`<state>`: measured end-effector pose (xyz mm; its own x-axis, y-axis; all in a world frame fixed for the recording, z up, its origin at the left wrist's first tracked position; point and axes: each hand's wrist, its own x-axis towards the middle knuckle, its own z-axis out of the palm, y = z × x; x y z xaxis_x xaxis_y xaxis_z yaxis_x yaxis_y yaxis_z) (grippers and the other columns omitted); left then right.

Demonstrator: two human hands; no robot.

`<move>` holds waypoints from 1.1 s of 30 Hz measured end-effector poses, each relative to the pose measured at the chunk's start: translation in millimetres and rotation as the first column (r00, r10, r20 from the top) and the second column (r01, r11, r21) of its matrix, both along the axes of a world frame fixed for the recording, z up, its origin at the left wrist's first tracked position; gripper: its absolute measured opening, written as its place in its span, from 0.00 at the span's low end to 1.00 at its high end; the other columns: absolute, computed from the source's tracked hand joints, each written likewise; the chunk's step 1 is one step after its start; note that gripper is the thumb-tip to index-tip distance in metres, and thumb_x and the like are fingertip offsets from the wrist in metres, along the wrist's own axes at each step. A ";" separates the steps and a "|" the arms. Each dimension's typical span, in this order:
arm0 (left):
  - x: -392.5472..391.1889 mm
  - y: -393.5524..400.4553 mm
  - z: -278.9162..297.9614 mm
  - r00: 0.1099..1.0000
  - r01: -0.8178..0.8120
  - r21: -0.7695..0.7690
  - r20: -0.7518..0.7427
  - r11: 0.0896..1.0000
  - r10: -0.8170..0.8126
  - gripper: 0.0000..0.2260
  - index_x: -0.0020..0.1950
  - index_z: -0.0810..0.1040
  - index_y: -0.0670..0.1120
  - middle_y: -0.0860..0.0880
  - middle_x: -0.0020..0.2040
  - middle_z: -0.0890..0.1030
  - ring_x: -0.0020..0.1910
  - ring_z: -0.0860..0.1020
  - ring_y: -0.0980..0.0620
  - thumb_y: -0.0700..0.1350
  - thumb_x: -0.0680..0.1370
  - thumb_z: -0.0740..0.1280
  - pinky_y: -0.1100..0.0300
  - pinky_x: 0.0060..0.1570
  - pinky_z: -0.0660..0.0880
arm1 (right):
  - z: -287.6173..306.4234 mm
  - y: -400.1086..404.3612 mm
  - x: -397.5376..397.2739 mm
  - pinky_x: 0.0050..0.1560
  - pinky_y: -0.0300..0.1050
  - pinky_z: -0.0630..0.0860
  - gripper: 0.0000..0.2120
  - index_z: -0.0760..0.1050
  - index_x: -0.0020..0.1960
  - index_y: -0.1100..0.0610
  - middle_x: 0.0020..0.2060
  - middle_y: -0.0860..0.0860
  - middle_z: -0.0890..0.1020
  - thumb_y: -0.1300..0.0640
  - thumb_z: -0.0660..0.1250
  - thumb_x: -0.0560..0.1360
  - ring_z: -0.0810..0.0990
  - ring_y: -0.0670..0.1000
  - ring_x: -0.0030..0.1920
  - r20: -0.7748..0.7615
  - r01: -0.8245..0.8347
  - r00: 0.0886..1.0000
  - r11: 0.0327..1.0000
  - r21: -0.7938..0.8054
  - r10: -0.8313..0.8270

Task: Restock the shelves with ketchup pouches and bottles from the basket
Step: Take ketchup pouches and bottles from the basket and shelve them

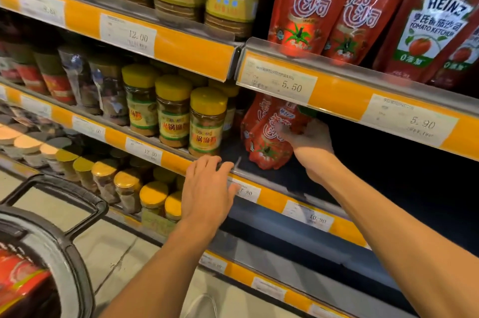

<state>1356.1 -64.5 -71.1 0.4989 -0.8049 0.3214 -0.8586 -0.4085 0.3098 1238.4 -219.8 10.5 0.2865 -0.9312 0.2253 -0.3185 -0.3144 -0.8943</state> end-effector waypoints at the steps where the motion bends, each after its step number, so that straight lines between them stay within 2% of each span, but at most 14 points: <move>1: 2.0 -1.0 -1.1 0.999 0.013 0.002 0.030 1.000 -0.013 0.23 0.73 0.70 0.55 0.53 0.69 0.72 0.70 0.65 0.50 0.61 0.79 0.64 0.54 0.71 0.62 | -2.0 -2.5 4.1 0.47 0.28 0.71 0.28 0.75 0.69 0.55 0.57 0.44 0.78 0.49 0.78 0.72 0.76 0.43 0.55 0.001 -0.042 0.999 0.999 -0.006 0.042; 2: 3.7 -1.6 -2.4 0.998 0.023 -0.005 0.053 1.000 -0.022 0.22 0.71 0.71 0.55 0.53 0.67 0.73 0.69 0.67 0.50 0.61 0.79 0.64 0.54 0.69 0.63 | -3.5 -3.6 7.8 0.48 0.27 0.71 0.28 0.74 0.69 0.55 0.58 0.45 0.79 0.50 0.77 0.72 0.76 0.43 0.56 -0.003 -0.077 0.997 0.997 -0.015 0.077; 6: 6.1 -1.5 -5.5 0.996 0.018 -0.032 0.082 0.999 -0.016 0.19 0.66 0.76 0.56 0.54 0.62 0.76 0.65 0.70 0.50 0.61 0.78 0.66 0.53 0.66 0.64 | -12.3 -2.2 12.7 0.61 0.46 0.75 0.29 0.74 0.68 0.55 0.64 0.52 0.80 0.51 0.79 0.71 0.79 0.48 0.60 -0.073 -0.122 0.990 0.992 -0.018 0.120; 9: 4.9 -1.4 -7.2 0.997 0.012 -0.048 0.071 0.999 -0.009 0.17 0.64 0.77 0.56 0.54 0.61 0.77 0.64 0.71 0.50 0.60 0.77 0.67 0.51 0.65 0.64 | -29.4 4.2 2.3 0.67 0.55 0.74 0.36 0.70 0.71 0.53 0.68 0.53 0.76 0.51 0.81 0.68 0.76 0.53 0.65 -0.214 -0.103 0.971 0.994 0.024 0.106; 11: 4.6 -1.4 -8.4 0.999 0.015 -0.068 0.049 0.998 -0.011 0.17 0.64 0.78 0.55 0.54 0.60 0.77 0.63 0.71 0.50 0.59 0.77 0.69 0.51 0.64 0.65 | -40.0 6.1 -2.8 0.71 0.55 0.70 0.35 0.71 0.72 0.51 0.72 0.54 0.69 0.48 0.80 0.69 0.70 0.56 0.71 -0.321 -0.072 0.945 0.997 -0.033 0.058; 13: 4.3 -1.8 -9.7 1.000 0.012 -0.076 0.027 0.997 -0.010 0.17 0.64 0.78 0.55 0.54 0.60 0.77 0.63 0.71 0.50 0.58 0.77 0.69 0.51 0.63 0.67 | -43.1 4.4 -1.1 0.74 0.56 0.65 0.33 0.73 0.71 0.50 0.76 0.55 0.63 0.46 0.79 0.70 0.63 0.58 0.75 -0.354 -0.054 0.935 0.997 -0.060 0.030; 15: 3.5 -2.4 -10.7 1.000 0.008 -0.076 0.016 0.997 -0.007 0.17 0.64 0.78 0.54 0.54 0.60 0.77 0.63 0.70 0.50 0.57 0.77 0.69 0.51 0.62 0.68 | -42.9 0.1 5.2 0.73 0.58 0.66 0.32 0.73 0.71 0.51 0.75 0.55 0.66 0.46 0.78 0.71 0.66 0.57 0.74 -0.318 -0.097 0.944 0.995 0.001 0.093; 17: 2.6 -2.9 -10.7 1.000 0.003 -0.080 0.001 0.997 -0.003 0.16 0.63 0.78 0.54 0.53 0.59 0.77 0.63 0.70 0.50 0.57 0.77 0.70 0.52 0.61 0.69 | -41.7 -4.0 12.4 0.68 0.54 0.71 0.30 0.73 0.70 0.52 0.69 0.54 0.75 0.49 0.78 0.71 0.74 0.55 0.68 -0.272 -0.144 0.950 0.988 0.048 0.152; 19: 2.1 -3.5 -10.3 1.000 -0.005 -0.081 -0.007 0.997 0.004 0.16 0.63 0.78 0.54 0.53 0.59 0.77 0.62 0.71 0.50 0.57 0.77 0.70 0.52 0.60 0.70 | -40.8 -8.7 17.3 0.65 0.50 0.72 0.29 0.74 0.69 0.52 0.65 0.52 0.79 0.49 0.78 0.71 0.77 0.54 0.65 -0.283 -0.127 0.950 0.991 0.042 0.134; 20: 2.0 -3.6 -10.1 1.000 -0.007 -0.081 -0.009 0.997 0.007 0.16 0.63 0.78 0.54 0.53 0.59 0.77 0.62 0.71 0.50 0.56 0.77 0.71 0.52 0.60 0.70 | -41.3 -10.7 19.0 0.65 0.51 0.72 0.28 0.74 0.68 0.52 0.64 0.52 0.80 0.48 0.78 0.71 0.77 0.54 0.64 -0.300 -0.106 0.948 0.994 0.029 0.110; 23: 2.0 -3.7 -10.2 1.000 -0.011 -0.083 -0.012 0.997 0.010 0.16 0.63 0.78 0.54 0.53 0.59 0.77 0.62 0.71 0.50 0.57 0.77 0.71 0.52 0.61 0.70 | -45.4 -15.9 21.6 0.69 0.61 0.70 0.27 0.76 0.66 0.51 0.64 0.52 0.80 0.45 0.77 0.71 0.77 0.56 0.65 -0.336 -0.053 0.941 0.998 -0.025 0.041; 27: 2.7 -3.2 -11.6 1.000 -0.004 -0.088 -0.026 0.996 0.002 0.17 0.64 0.77 0.54 0.53 0.60 0.77 0.64 0.70 0.51 0.57 0.77 0.70 0.52 0.62 0.70 | -45.5 -26.3 19.9 0.69 0.61 0.70 0.27 0.75 0.67 0.50 0.64 0.52 0.80 0.46 0.77 0.71 0.77 0.56 0.65 -0.296 -0.062 0.954 0.998 -0.012 0.055; 30: 2.8 -3.0 -12.1 1.000 -0.002 -0.081 -0.027 0.997 0.000 0.18 0.66 0.76 0.55 0.54 0.62 0.77 0.65 0.69 0.51 0.58 0.78 0.68 0.53 0.63 0.70 | -40.8 -32.4 17.1 0.69 0.55 0.72 0.28 0.73 0.69 0.51 0.65 0.51 0.79 0.49 0.78 0.72 0.77 0.54 0.66 -0.245 -0.116 0.962 0.992 0.045 0.123; 33: 2.6 -2.6 -12.2 0.999 0.000 -0.088 -0.032 0.996 -0.003 0.18 0.66 0.76 0.55 0.54 0.63 0.76 0.66 0.69 0.52 0.58 0.78 0.67 0.54 0.64 0.69 | -38.0 -32.3 14.0 0.61 0.45 0.71 0.30 0.72 0.70 0.51 0.64 0.47 0.79 0.50 0.78 0.71 0.76 0.47 0.63 -0.201 -0.162 0.965 0.985 0.058 0.170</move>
<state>1358.7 -67.2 -83.4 0.5091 -0.7749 0.3746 -0.8482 -0.3776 0.3716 1252.4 -252.2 -27.5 0.4739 -0.8739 0.1084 -0.4426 -0.3428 -0.8286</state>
